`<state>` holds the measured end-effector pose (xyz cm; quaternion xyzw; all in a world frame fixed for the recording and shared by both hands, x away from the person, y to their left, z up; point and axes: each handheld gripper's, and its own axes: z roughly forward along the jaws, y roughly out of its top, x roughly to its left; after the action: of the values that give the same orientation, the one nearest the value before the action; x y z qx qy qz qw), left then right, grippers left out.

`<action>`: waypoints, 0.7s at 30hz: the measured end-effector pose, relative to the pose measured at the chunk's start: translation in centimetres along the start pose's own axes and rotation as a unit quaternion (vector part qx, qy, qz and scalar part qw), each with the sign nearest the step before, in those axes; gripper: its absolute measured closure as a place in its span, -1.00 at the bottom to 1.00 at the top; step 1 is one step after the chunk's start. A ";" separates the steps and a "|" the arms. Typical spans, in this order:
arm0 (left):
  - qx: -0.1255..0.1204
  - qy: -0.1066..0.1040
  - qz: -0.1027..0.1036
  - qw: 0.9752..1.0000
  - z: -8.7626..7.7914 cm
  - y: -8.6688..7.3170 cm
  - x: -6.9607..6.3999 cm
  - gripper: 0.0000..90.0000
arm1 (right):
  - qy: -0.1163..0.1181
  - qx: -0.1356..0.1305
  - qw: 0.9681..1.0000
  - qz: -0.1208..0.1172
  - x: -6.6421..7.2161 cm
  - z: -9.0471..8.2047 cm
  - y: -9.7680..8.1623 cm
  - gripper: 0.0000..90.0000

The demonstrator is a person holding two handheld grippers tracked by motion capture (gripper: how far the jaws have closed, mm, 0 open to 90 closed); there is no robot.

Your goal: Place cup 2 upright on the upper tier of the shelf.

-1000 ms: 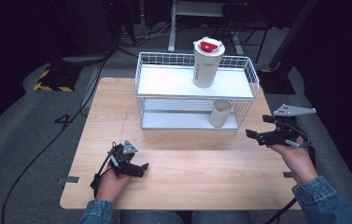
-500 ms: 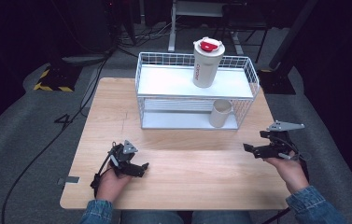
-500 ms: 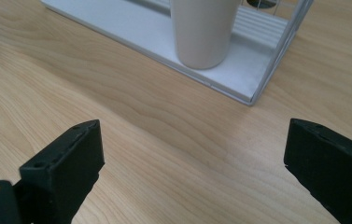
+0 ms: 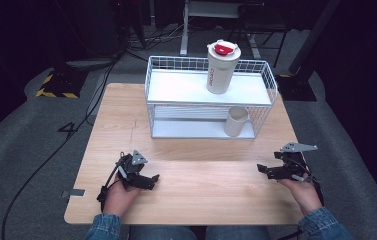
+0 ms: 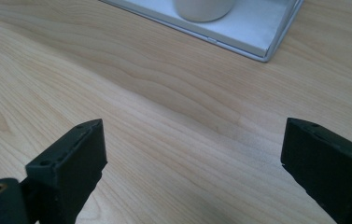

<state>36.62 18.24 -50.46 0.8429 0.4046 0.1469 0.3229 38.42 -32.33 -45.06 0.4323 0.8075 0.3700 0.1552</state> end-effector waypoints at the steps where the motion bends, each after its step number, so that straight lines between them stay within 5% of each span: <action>1: 0.000 0.000 0.000 1.000 0.0 0.0 0.0 -0.96 | 0.001 0.001 1.000 0.002 0.0 0.1 -0.2 -0.84; 7: 0.000 -0.001 -0.001 1.000 0.0 0.0 0.0 -0.96 | -0.003 -0.003 1.000 0.001 0.2 0.7 -1.2 -0.83; 14: 0.000 0.000 0.000 1.000 0.0 0.0 0.0 -0.96 | -0.013 -0.003 0.999 -0.035 1.3 1.8 -2.2 -0.83; 21: 0.000 -0.001 -0.001 1.000 0.0 0.0 0.0 -0.96 | -0.018 -0.002 0.999 -0.030 1.8 2.5 -2.6 -0.83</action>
<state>36.61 18.23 -50.47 0.8427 0.4050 0.1461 0.3232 37.30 -30.63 -48.61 0.4135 0.8166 0.3595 0.1816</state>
